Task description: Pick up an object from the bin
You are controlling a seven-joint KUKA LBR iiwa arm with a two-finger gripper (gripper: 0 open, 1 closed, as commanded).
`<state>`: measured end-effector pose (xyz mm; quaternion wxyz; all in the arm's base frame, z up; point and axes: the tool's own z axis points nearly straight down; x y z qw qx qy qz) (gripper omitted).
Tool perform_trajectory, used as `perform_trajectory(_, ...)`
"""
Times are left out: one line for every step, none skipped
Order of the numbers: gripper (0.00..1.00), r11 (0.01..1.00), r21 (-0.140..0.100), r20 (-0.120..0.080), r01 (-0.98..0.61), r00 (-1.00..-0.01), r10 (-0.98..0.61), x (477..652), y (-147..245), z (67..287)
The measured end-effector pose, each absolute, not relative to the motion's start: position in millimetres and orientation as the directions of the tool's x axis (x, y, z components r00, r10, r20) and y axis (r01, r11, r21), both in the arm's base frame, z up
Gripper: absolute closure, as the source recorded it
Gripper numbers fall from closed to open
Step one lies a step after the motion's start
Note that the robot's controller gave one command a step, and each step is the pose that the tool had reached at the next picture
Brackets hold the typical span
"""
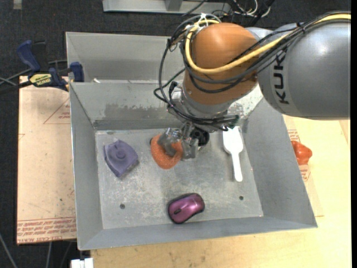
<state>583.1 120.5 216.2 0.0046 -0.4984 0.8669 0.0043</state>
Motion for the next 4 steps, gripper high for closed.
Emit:
perform_trajectory(1.00,0.503,0.003,-0.012,-0.864,-0.503,-0.864,583.1,120.5,216.2)
perform_trajectory(1.00,0.527,0.002,-0.016,-0.850,-0.527,-0.850,582.7,122.8,272.7)
perform_trajectory(1.00,0.528,0.003,-0.016,-0.849,-0.528,-0.849,582.6,122.8,272.5)
perform_trajectory(1.00,0.528,0.003,-0.016,-0.849,-0.528,-0.849,582.6,122.8,272.4)
